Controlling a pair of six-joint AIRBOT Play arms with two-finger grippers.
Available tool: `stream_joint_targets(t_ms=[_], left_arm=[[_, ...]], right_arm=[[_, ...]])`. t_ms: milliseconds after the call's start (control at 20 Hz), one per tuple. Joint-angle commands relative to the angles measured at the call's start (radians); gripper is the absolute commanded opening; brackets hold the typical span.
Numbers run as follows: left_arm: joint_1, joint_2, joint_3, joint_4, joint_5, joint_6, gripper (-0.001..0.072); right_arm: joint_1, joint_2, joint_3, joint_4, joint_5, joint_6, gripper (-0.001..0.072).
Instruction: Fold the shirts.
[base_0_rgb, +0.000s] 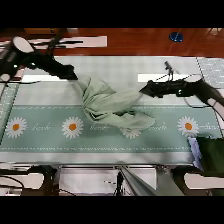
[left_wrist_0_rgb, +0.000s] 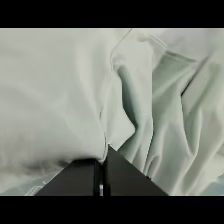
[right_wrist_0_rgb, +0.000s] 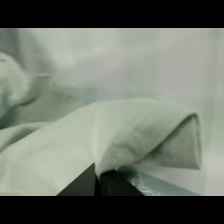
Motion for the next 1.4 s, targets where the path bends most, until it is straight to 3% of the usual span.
stream_joint_targets(t_ms=[0, 350, 750, 900, 1100, 1250, 1350], left_arm=[[0.048, 0.136, 0.086, 0.001, 0.003, 0.006, 0.0019], [0.119, 0.491, 0.249, 0.0, 0.078, 0.006, 0.0019], [0.118, 0.777, 0.314, 0.0, 0.138, 0.018, 0.002], [0.118, 0.843, 0.349, 0.0, 0.077, 0.018, 0.002], [0.119, 0.914, 0.362, 0.0, -0.053, 0.002, 0.002], [0.119, 0.933, 0.362, 0.0, -0.124, -0.066, 0.002], [0.119, 0.931, 0.361, 0.0, -0.198, -0.158, 0.0019]], right_arm=[[-0.128, 0.157, 0.091, 0.008, 0.175, -0.014, 0.003], [-0.319, 0.529, 0.389, 0.006, 0.174, 0.071, 0.0029], [-0.321, 0.665, 0.621, -0.008, 0.19, 0.224, 0.0029], [-0.321, 0.701, 0.655, -0.032, 0.277, 0.277, 0.0029], [-0.321, 0.754, 0.734, -0.191, 0.376, 0.346, 0.0029], [-0.321, 0.767, 0.819, -0.305, 0.432, 0.42, 0.0029], [-0.321, 0.767, 0.846, -0.375, 0.541, 0.467, 0.0029]])
